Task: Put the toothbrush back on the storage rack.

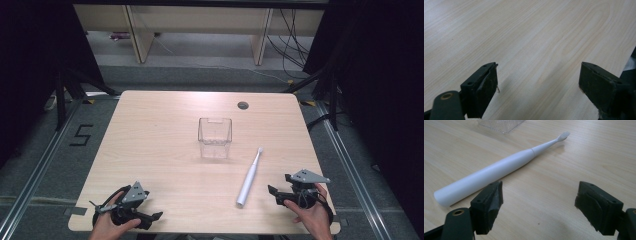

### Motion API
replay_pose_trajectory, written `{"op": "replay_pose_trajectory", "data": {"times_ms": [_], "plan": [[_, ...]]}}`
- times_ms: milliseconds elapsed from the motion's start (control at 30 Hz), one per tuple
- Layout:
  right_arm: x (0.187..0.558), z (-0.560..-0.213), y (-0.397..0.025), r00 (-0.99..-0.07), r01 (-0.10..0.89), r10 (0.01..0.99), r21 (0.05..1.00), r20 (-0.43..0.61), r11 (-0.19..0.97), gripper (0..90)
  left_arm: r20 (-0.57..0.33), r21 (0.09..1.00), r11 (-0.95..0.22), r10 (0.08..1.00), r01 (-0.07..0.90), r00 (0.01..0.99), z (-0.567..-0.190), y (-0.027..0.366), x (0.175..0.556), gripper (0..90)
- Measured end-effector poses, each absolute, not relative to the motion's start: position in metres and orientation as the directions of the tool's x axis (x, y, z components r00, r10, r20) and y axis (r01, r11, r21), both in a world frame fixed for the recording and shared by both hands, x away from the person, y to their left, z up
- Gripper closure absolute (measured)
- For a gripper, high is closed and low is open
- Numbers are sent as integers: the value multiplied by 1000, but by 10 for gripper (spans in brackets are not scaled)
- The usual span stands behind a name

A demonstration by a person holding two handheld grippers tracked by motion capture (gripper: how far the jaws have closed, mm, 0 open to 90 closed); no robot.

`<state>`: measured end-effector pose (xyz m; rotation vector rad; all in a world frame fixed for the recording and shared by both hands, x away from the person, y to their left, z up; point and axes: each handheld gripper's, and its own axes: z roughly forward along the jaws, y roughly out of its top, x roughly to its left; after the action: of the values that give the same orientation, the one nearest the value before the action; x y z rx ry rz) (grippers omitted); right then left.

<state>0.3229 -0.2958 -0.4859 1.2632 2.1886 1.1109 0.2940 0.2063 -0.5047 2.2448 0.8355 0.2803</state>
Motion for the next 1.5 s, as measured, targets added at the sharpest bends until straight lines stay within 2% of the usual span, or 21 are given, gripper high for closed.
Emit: {"op": "replay_pose_trajectory", "data": {"times_ms": [267,367,533,633,667,800,833,900,967,1033,1200,1300,1500], "plan": [[326,-483,-288,-541,526,840,795,38,303,249,-40,689,-538,641,486,766,-505,206,294,151],[327,-480,-281,-536,544,841,792,75,277,257,-41,689,-537,641,486,766,-505,207,294,151],[333,-477,-274,-561,513,826,807,56,294,309,-43,691,-535,641,486,766,-505,207,295,151],[335,-474,-267,-587,488,808,814,40,315,373,-41,692,-535,641,485,766,-505,206,294,151],[334,-473,-263,-585,508,809,807,66,301,393,-42,691,-535,641,486,766,-505,207,295,151],[337,-472,-256,-622,474,783,808,24,351,471,-43,688,-536,643,489,765,-505,207,295,151],[337,-472,-253,-621,493,783,801,49,341,488,-51,692,-527,645,493,762,-506,206,294,151],[339,-472,-245,-653,474,756,798,37,371,557,-43,688,-536,643,489,765,-505,207,295,151],[339,-472,-242,-660,476,750,797,44,372,569,-42,689,-537,642,487,766,-505,207,295,151],[341,-473,-231,-696,449,718,799,31,400,634,-42,689,-534,644,489,764,-505,207,295,151],[340,-476,-218,-721,457,692,778,41,431,711,-40,687,-540,640,486,768,-505,207,295,151],[342,-478,-211,-752,422,660,774,7,473,761,-41,689,-536,644,488,764,-505,207,295,151],[342,-481,-197,-796,405,606,749,6,525,875,-41,690,-537,640,485,767,-505,207,295,152]]}}
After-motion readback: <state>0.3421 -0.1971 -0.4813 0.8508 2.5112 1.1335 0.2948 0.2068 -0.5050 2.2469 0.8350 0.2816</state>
